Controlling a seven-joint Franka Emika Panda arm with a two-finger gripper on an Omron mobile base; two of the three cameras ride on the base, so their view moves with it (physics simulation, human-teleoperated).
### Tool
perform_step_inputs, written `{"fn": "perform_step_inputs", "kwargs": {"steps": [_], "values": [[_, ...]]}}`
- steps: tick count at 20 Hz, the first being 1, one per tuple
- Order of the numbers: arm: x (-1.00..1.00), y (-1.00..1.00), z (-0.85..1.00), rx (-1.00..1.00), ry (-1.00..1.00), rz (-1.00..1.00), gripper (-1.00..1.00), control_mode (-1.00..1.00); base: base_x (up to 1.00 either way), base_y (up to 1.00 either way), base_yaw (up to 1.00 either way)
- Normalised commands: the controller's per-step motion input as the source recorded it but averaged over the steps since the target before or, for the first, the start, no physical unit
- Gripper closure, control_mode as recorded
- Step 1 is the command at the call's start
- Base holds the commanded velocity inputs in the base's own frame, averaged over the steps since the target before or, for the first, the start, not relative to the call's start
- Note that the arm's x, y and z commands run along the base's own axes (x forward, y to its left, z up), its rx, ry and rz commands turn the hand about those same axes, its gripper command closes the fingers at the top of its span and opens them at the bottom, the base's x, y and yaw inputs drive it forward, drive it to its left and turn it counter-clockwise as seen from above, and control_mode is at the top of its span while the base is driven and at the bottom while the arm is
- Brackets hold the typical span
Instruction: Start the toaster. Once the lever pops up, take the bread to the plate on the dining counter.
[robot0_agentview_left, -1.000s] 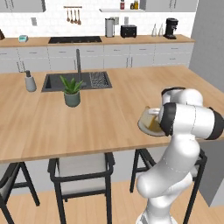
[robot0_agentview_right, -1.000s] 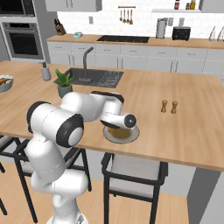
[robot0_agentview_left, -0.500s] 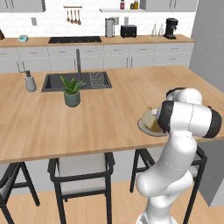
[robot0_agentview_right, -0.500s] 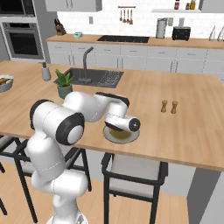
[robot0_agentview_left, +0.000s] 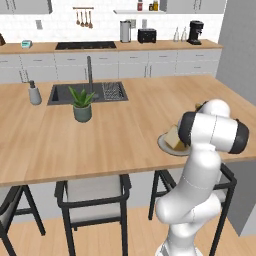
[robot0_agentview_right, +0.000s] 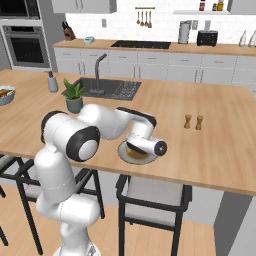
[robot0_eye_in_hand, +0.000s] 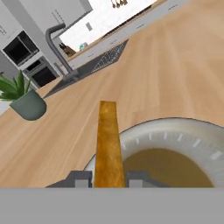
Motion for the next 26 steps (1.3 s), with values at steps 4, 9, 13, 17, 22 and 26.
{"fn": "perform_step_inputs", "kwargs": {"steps": [4,9,13,17,22,26], "values": [[0.00,0.00,0.00,0.00,0.00,0.00,-1.00,-1.00,0.00,0.00,0.00],[0.00,0.00,0.00,-0.03,0.02,0.00,-1.00,-1.00,0.00,0.00,0.00],[0.00,0.00,0.06,-0.03,0.00,0.00,-1.00,-1.00,0.00,0.00,0.00],[0.00,-0.09,0.09,-0.04,0.00,0.00,-1.00,-1.00,0.00,0.00,0.00],[0.00,-0.06,0.16,-0.12,0.02,0.00,-1.00,-1.00,0.00,0.00,0.00],[0.00,-0.01,0.35,-0.29,0.05,-0.01,-1.00,-1.00,0.00,0.00,0.00]]}}
